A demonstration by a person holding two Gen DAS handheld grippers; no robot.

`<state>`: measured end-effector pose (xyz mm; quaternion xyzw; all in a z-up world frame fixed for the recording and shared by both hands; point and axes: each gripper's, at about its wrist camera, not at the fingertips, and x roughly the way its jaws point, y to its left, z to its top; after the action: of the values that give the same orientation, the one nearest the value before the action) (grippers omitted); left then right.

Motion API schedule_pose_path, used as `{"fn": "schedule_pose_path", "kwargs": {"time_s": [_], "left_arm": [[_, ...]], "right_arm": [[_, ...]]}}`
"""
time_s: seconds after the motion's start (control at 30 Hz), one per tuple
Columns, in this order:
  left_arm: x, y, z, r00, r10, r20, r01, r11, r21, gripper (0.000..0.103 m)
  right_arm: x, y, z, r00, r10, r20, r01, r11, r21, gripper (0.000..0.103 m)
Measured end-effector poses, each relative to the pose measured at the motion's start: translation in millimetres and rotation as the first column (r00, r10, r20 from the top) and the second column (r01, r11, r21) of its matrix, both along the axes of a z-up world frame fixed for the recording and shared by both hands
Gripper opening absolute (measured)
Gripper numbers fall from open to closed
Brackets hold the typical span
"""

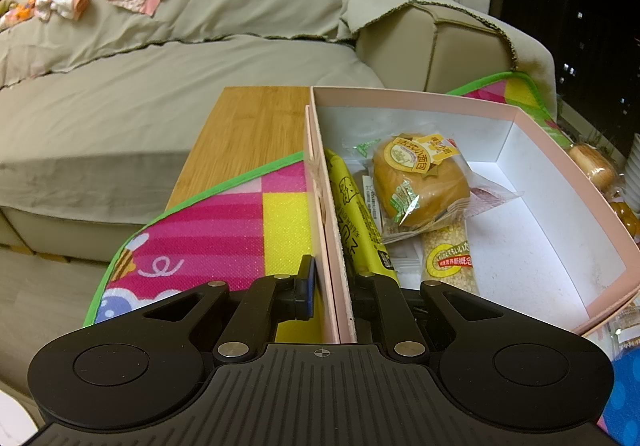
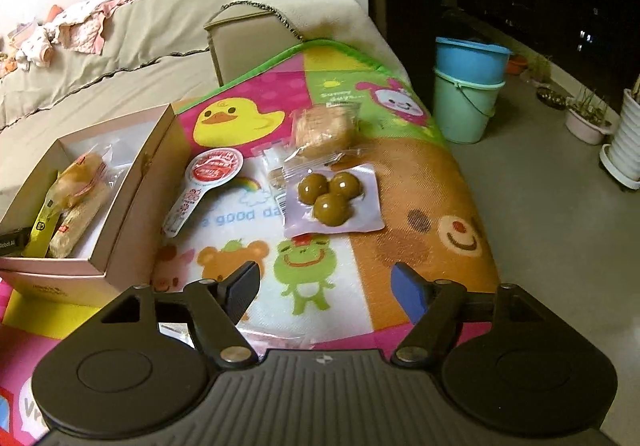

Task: Organize objects
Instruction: 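Release the bread bun packet into the box and withdraw the right tool, then grasp the clear barcode-labelled snack packet with the right tool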

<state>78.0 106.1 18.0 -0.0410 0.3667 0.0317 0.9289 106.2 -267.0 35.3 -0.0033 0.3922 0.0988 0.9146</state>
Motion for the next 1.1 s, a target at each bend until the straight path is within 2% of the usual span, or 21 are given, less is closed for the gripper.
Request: {"fn": "schedule_pose_path", "kwargs": {"time_s": [0.1, 0.27, 0.6, 0.77, 0.83, 0.97, 1.03, 1.1], "left_arm": [[0, 0, -1, 1.000, 0.002, 0.006, -0.002, 1.000, -0.005, 0.012], [0, 0, -1, 1.000, 0.002, 0.005, -0.002, 1.000, -0.007, 0.012], [0, 1, -1, 1.000, 0.005, 0.008, -0.004, 1.000, -0.011, 0.012], [0, 1, -1, 1.000, 0.004, 0.009, -0.004, 1.000, -0.011, 0.012], [-1, 1, -2, 1.000, 0.004, 0.009, -0.004, 1.000, -0.012, 0.012], [-1, 1, -2, 1.000, 0.004, 0.008, -0.004, 1.000, -0.011, 0.012], [-2, 2, -2, 1.000, 0.002, 0.008, -0.002, 1.000, -0.010, 0.012], [-2, 1, -2, 1.000, 0.003, 0.008, -0.003, 1.000, -0.010, 0.012]], "right_arm": [[-3, 2, 5, 1.000, 0.023, 0.022, -0.022, 1.000, -0.019, 0.079], [1, 6, 4, 0.999, 0.048, 0.025, -0.046, 0.996, -0.077, 0.079], [6, -9, 14, 0.998, 0.039, 0.050, -0.036, 0.997, -0.068, 0.079], [8, -9, 2, 0.998, 0.055, -0.027, -0.056, 0.997, -0.046, 0.079], [5, -8, -4, 0.995, 0.075, -0.067, -0.075, 0.997, -0.002, 0.079], [-13, 6, -12, 0.970, 0.190, -0.149, -0.175, 0.978, 0.110, 0.079], [-24, 21, -13, 0.953, 0.260, -0.158, -0.251, 0.965, 0.076, 0.079], [-35, 39, -10, 0.939, 0.323, -0.120, -0.327, 0.945, -0.023, 0.079]]}}
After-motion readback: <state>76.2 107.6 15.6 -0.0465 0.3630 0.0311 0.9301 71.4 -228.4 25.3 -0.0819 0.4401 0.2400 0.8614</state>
